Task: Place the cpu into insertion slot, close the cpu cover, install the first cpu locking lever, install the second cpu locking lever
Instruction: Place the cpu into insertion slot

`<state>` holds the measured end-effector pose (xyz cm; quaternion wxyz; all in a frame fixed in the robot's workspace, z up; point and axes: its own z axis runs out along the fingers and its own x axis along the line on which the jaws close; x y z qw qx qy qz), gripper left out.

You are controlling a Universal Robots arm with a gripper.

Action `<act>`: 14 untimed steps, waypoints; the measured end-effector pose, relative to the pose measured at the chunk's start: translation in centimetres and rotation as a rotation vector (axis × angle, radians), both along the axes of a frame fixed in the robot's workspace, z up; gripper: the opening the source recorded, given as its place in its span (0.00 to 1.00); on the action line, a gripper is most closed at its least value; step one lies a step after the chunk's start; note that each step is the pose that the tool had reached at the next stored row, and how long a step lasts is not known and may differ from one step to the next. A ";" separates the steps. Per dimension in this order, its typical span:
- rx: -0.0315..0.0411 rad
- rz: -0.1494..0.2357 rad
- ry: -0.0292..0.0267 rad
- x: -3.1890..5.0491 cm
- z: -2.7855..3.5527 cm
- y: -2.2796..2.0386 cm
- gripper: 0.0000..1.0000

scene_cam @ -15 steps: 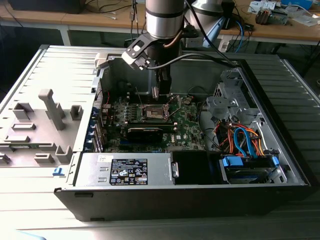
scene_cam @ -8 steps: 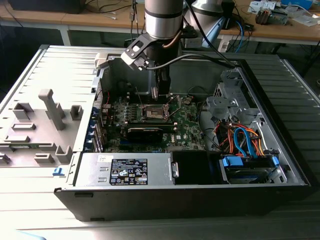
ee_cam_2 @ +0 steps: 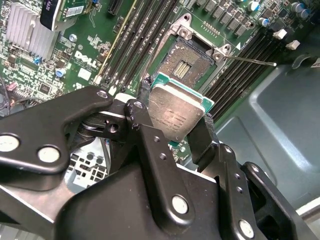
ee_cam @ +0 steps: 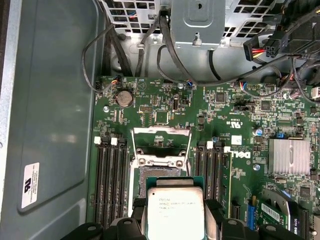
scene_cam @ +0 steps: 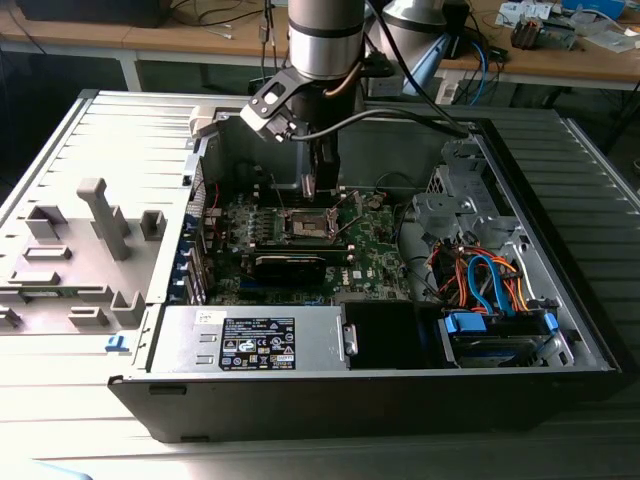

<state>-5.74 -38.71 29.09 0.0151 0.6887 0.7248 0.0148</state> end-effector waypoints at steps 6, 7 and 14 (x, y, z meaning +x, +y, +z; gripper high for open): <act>0.0001 0.000 -0.0001 -0.04 -0.07 0.00 0.55; 0.0000 0.000 0.0000 -0.10 -0.12 0.00 0.55; -0.0001 0.000 0.0000 -0.21 -0.25 0.01 0.55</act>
